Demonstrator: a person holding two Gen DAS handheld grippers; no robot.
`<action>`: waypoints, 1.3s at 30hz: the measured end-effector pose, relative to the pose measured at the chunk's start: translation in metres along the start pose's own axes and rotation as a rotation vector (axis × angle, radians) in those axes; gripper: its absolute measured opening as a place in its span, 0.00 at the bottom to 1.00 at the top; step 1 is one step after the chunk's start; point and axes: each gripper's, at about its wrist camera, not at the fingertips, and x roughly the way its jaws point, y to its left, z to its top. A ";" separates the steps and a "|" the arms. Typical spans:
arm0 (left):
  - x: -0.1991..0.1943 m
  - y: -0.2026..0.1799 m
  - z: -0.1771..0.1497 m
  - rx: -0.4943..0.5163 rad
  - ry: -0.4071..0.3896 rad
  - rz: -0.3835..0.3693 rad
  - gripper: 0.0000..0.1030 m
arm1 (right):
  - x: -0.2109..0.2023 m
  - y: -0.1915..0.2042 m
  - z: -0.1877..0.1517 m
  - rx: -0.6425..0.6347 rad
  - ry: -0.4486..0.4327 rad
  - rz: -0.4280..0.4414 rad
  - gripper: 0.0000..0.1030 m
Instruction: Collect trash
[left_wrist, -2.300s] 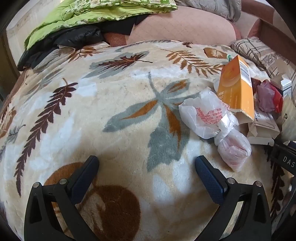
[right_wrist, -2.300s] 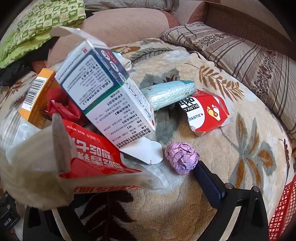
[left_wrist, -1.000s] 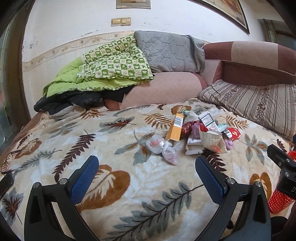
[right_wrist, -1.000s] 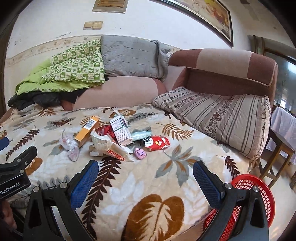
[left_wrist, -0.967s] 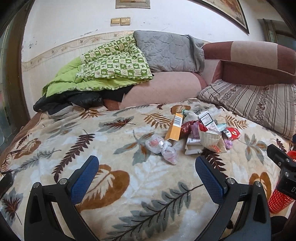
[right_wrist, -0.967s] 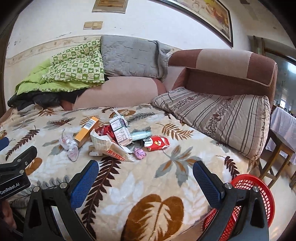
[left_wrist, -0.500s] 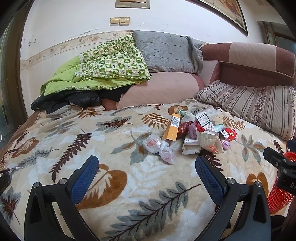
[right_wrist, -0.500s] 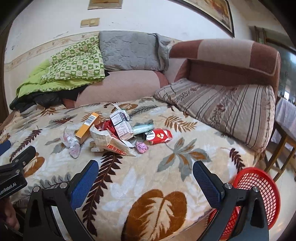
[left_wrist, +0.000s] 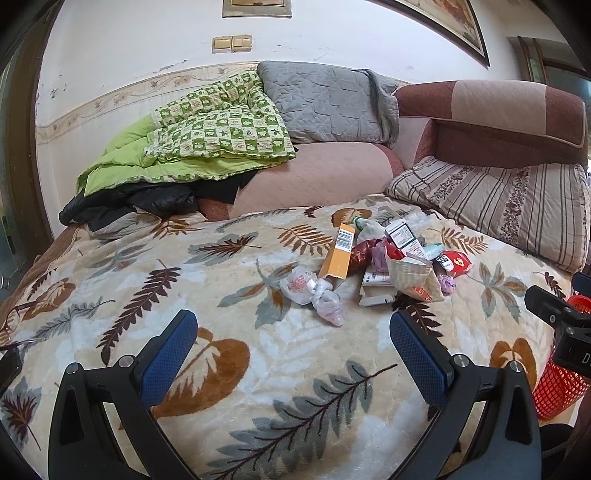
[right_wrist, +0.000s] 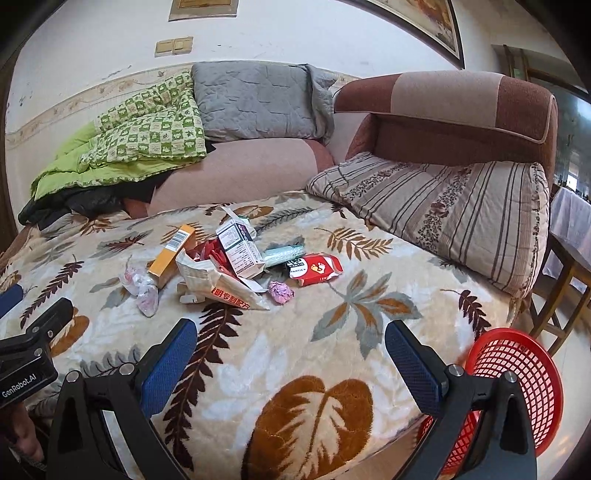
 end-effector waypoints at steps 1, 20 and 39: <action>0.000 -0.001 0.000 0.003 0.002 -0.001 1.00 | 0.000 0.000 0.000 -0.002 0.001 -0.002 1.00; 0.008 0.004 -0.002 -0.008 0.038 -0.016 1.00 | 0.005 -0.003 0.000 0.005 0.025 -0.003 1.00; 0.048 0.026 -0.010 -0.186 0.237 -0.116 1.00 | 0.048 0.015 0.017 -0.066 0.143 0.255 0.84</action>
